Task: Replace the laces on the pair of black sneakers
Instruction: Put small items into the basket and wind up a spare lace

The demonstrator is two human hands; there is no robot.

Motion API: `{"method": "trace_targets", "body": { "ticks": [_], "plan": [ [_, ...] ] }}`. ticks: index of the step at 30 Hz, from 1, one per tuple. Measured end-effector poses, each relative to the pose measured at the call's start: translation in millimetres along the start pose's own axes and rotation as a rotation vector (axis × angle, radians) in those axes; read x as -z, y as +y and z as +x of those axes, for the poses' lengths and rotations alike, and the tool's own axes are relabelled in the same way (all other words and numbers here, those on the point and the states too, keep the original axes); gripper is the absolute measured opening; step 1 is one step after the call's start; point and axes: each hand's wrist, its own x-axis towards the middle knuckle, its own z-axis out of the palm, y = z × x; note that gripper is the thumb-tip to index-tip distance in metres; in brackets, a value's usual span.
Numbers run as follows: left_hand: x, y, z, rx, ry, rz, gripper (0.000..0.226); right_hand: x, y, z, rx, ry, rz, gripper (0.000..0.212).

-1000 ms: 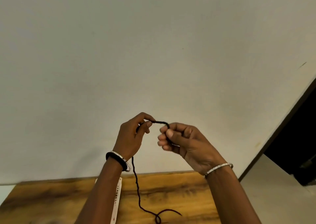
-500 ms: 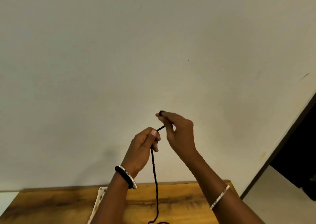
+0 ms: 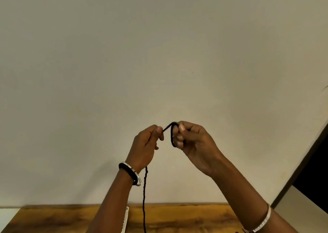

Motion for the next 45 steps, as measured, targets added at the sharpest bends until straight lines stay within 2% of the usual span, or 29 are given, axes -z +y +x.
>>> {"method": "trace_targets", "body": {
  "ticks": [2,3,4,6,8,10,12,13,15,17,19,20,23,25,26,28,30,31,33,35,36,38,41,43,45],
  "plan": [
    [-18.9,-0.5,-2.2,0.012,-0.047,-0.016,0.043,-2.0,-10.3,5.8,-0.034,0.082,0.467,0.016],
    [-29.8,0.8,-4.8,0.022,-0.080,-0.017,0.043,0.2,-13.9,10.1,-0.017,0.128,0.613,0.015],
    [-39.6,1.7,-9.2,0.029,-0.113,-0.009,0.043,2.1,-15.9,13.9,0.018,0.183,0.671,0.014],
    [-55.7,6.1,-15.7,0.023,-0.166,-0.001,0.042,9.2,-15.9,20.3,0.114,0.312,0.593,0.016],
    [-62.0,10.7,-16.1,0.002,-0.187,-0.009,0.041,19.5,-6.9,21.0,0.235,0.412,0.280,0.019],
    [-59.8,17.3,-10.7,-0.021,-0.146,-0.027,0.040,33.7,10.7,15.3,0.411,0.463,-0.292,0.016],
    [-51.9,23.6,-3.8,-0.036,-0.076,-0.023,0.040,50.4,29.7,7.0,0.612,0.374,-0.873,0.013],
    [-47.7,26.4,-0.9,-0.040,-0.047,0.003,0.040,57.5,37.7,1.8,0.675,0.295,-1.066,0.014],
    [-41.1,28.8,2.9,-0.043,-0.017,0.067,0.041,62.2,44.7,-10.0,0.671,0.172,-1.204,0.012],
    [-39.6,29.7,4.9,-0.029,-0.010,0.087,0.042,60.4,38.5,-18.4,0.578,0.123,-1.149,0.016],
    [-45.4,30.3,4.8,-0.009,0.008,0.061,0.042,54.7,24.8,-22.3,0.352,0.076,-0.982,0.025],
    [-50.2,28.9,4.4,-0.009,0.022,0.034,0.041,51.3,15.9,-23.3,0.215,0.035,-0.799,0.028],
    [-66.6,23.2,2.2,-0.002,0.045,-0.068,0.043,36.9,-13.8,-24.3,-0.051,-0.010,0.058,0.028],
    [-79.9,20.7,-2.7,0.026,0.031,-0.088,0.043,32.7,-26.5,-20.6,-0.067,0.082,0.470,0.023],
    [-86.5,20.6,-6.5,0.043,0.014,-0.085,0.044,32.0,-30.2,-17.2,-0.029,0.140,0.557,0.021],
    [-98.0,23.2,-14.5,0.039,-0.041,-0.058,0.043,33.5,-30.6,-9.2,0.081,0.257,0.537,0.019],
    [-104.0,26.9,-19.3,-0.002,-0.078,-0.010,0.041,40.6,-21.6,-4.8,0.193,0.372,0.303,0.019],
    [-103.4,29.8,-19.4,-0.018,-0.074,-0.002,0.040,45.7,-14.3,-5.1,0.265,0.409,0.082,0.018],
    [-96.5,35.1,-16.1,-0.039,-0.033,-0.002,0.041,59.4,2.9,-8.7,0.480,0.408,-0.549,0.014],
    [-86.0,40.2,-12.0,-0.053,0.009,0.010,0.041,73.8,17.7,-12.0,0.675,0.287,-1.083,0.013],
    [-80.9,41.6,-9.9,-0.057,0.024,0.014,0.041,77.9,22.0,-14.0,0.691,0.228,-1.213,0.013],
    [-72.9,41.7,-5.3,-0.051,0.049,0.013,0.039,77.7,22.6,-21.4,0.626,0.166,-1.246,0.014],
    [-69.5,39.4,2.1,-0.049,0.047,0.033,0.040,71.5,16.2,-32.1,0.446,0.079,-1.062,0.024],
    [-73.2,37.0,4.5,-0.051,0.031,0.012,0.042,65.6,6.9,-35.4,0.278,0.036,-0.764,0.029],
    [-80.7,34.2,5.1,-0.047,0.028,-0.023,0.042,57.1,-7.4,-36.2,0.154,0.046,-0.311,0.034]
  ]
}}
